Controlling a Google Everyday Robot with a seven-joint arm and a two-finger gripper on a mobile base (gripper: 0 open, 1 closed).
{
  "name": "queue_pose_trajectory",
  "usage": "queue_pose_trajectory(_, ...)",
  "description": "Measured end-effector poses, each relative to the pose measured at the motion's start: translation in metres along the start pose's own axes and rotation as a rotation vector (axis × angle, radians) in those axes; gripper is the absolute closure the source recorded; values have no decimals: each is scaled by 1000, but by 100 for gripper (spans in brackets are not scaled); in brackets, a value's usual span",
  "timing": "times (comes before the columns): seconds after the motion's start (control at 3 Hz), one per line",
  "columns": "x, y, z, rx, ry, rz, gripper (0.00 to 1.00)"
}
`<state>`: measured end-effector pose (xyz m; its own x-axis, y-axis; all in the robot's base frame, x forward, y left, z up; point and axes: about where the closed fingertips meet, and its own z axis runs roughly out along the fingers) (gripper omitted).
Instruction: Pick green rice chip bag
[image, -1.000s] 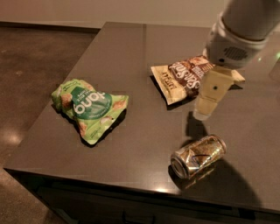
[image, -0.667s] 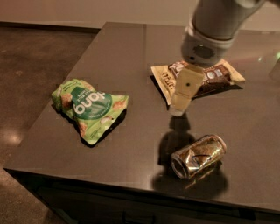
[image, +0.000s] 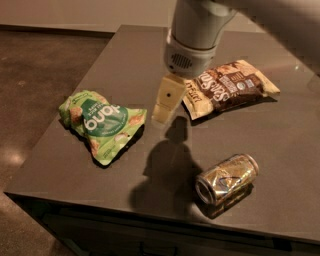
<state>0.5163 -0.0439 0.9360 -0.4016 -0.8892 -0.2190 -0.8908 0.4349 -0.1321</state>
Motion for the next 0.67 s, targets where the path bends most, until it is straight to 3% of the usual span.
queue_pose_trajectory(0.33, -29, 10, 19, -2, 2, 34, 0)
queue_pose_trajectory(0.67, -69, 25, 51, -21, 12, 30, 0)
